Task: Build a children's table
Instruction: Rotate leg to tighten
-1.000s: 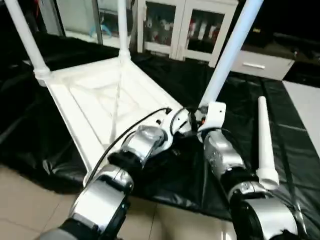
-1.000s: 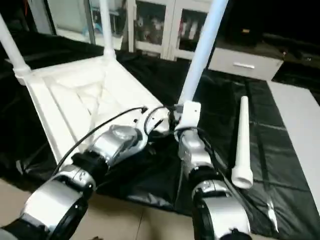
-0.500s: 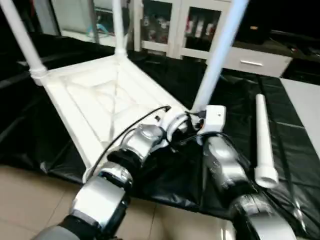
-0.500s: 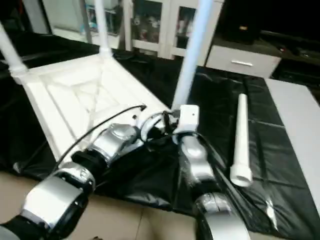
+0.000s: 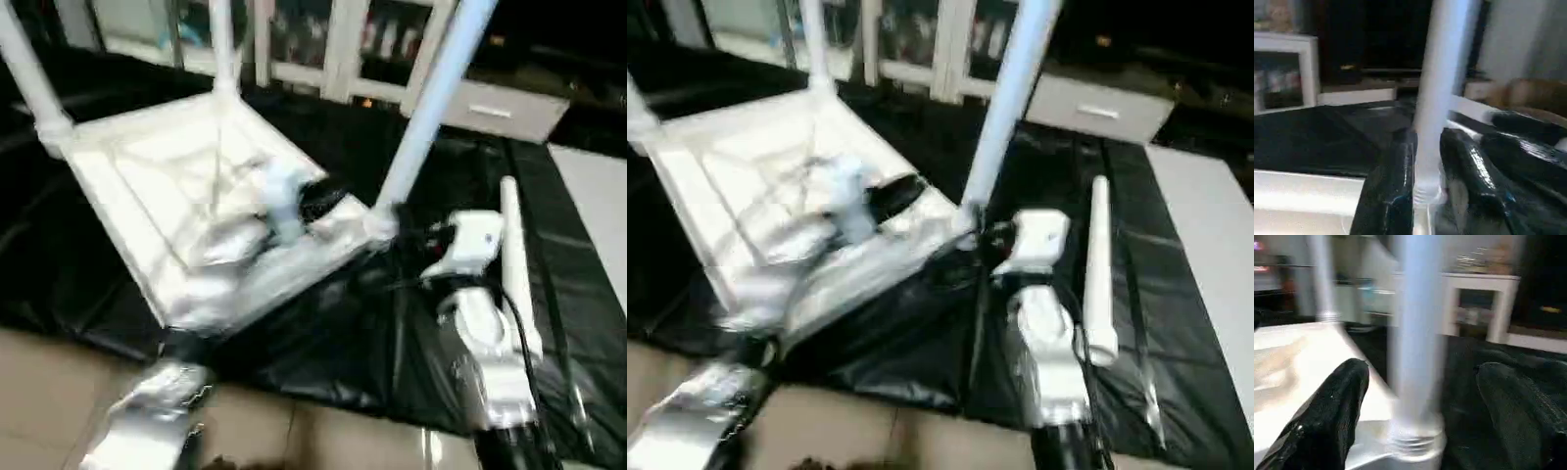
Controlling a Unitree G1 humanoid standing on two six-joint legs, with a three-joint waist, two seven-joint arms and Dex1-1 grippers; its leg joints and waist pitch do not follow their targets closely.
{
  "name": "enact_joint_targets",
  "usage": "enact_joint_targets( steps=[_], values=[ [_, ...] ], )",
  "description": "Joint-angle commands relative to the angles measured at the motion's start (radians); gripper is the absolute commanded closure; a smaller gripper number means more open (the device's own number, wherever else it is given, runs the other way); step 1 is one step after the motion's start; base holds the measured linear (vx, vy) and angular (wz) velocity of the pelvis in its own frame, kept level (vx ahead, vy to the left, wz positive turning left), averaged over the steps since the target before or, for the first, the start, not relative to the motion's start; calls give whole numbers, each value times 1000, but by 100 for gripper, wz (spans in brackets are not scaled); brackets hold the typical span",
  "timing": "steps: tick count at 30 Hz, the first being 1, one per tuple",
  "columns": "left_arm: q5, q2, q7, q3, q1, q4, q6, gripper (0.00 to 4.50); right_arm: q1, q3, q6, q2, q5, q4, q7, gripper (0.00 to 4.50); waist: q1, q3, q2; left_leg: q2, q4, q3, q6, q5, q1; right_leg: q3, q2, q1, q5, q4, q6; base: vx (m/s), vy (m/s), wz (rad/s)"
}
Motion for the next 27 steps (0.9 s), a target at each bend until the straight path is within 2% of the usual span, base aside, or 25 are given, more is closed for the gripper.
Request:
enact_joint_targets(
  steps=[1,3,4,6,7,8,9,10,11,12,13,14,15,16,17,18,20,21,23,24,25,27],
  values=[
    [-16,-16,-25,-8,-7,-36,30,337,1,5,18,-5,-3,-16,9,66,0,-58,22,46,-66,-9,61,-181,30,46,-50,48,35,-55,-223,0,0,0],
    [-16,-16,-25,-8,-7,-36,30,337,1,5,18,-5,-3,-16,9,66,12,-53,24,48,-70,-6,17,-241,40,50,-52,40,-45,-64,-199,0,0,0],
    [-16,-16,-25,-8,-7,-36,30,337,1,5,18,-5,-3,-16,9,66,15,-52,24,48,-75,-8,-9,-263,36,50,-53,43,-76,-66,-179,0,0,0],
    [-18,-12,-27,-9,-4,-40,32,337,2,6,19,-5,-3,-18,10,66,14,-55,22,47,-79,-12,-40,-270,31,48,-55,47,-83,-63,-145,0,0,0],
    [-44,49,-71,-15,39,-119,78,337,21,27,34,-11,-10,-43,28,66,14,-57,15,46,-78,-12,-42,-266,31,48,-55,48,-75,-61,-140,0,0,0],
    [-37,277,-204,10,160,-207,170,337,45,65,71,-32,4,-56,91,66,15,-57,19,48,-79,-15,-41,-261,29,48,-58,51,-67,-57,-138,0,0,0],
    [11,460,-288,31,253,-247,218,337,62,97,106,-56,12,-68,147,66,-15,-49,-6,39,-95,-22,-21,-246,-8,44,-51,70,-136,-54,-92,0,0,0],
    [111,654,-365,57,348,-252,223,337,76,136,150,-93,22,-79,222,66,-38,-48,11,34,-93,-26,-33,-282,0,53,-48,63,-227,-65,-51,-12,-38,-31],
    [111,654,-365,57,348,-252,223,337,76,136,150,-93,22,-79,222,66,-46,-49,18,36,-91,-28,-38,-280,8,58,-47,56,-236,-67,-46,36,-72,-18],
    [138,680,-367,60,357,-237,223,337,76,150,150,-111,20,-80,251,66,-52,-49,17,37,-87,-25,-38,-265,19,63,-41,46,-208,-70,-58,36,-72,-18],
    [138,680,-367,60,357,-237,223,337,76,150,150,-111,20,-80,251,66,-40,-54,23,42,-72,-15,-38,-215,55,64,-34,27,-46,-62,-133,51,-58,6],
    [175,712,-364,66,371,-225,225,337,75,164,160,-138,16,-82,289,66,-39,-47,16,39,-72,-14,-32,-193,46,63,-31,30,7,-56,-158,0,0,0],
    [213,770,-360,67,405,-236,257,337,68,174,154,-182,-9,-79,326,66,-20,-44,12,41,-76,-14,-25,-195,37,62,-39,43,-9,-51,-172,0,0,0],
    [215,780,-357,66,412,-244,266,337,64,169,157,-187,-9,-78,326,66,-17,-45,12,42,-77,-16,-28,-197,36,62,-42,47,-21,-50,-171,0,0,0],
    [217,789,-355,65,419,-251,275,337,61,165,159,-191,-9,-77,326,66,-13,-45,16,43,-78,-15,-32,-204,37,63,-43,46,-34,-50,-172,0,0,0],
    [208,799,-344,67,429,-275,305,337,56,155,167,-197,-1,-80,324,66,-9,-42,15,45,-79,-13,-40,-227,44,64,-42,40,-68,-55,-174,0,0,0],
    [184,816,-290,53,420,-292,336,337,45,138,185,-212,9,-86,326,66,-5,-43,18,43,-80,-14,-56,-257,46,64,-39,41,-95,-53,-183,0,0,0],
    [152,796,-237,52,388,-285,317,337,41,130,196,-219,16,-92,329,66,0,-42,19,41,-82,-16,-63,-291,45,64,-41,40,-135,-57,-179,0,0,0],
    [149,745,-220,78,356,-274,302,337,40,124,204,-220,19,-94,332,66,3,-42,18,42,-81,-18,-71,-326,50,64,-43,37,-178,-64,-175,0,0,0],
    [141,691,-206,106,323,-268,312,337,38,118,207,-218,20,-94,332,66,4,-43,16,42,-80,-18,-77,-334,50,63,-45,39,-201,-67,-172,0,0,0],
    [136,668,-206,115,308,-268,308,337,36,118,206,-217,20,-93,333,66,8,-44,20,42,-79,-19,-80,-338,52,64,-46,37,-208,-67,-170,0,0,0],
    [127,646,-214,119,289,-271,304,337,33,121,204,-216,24,-91,337,66,9,-45,15,40,-80,-21,-83,-343,48,64,-45,41,-235,-70,-154,0,0,0]
  ],
)
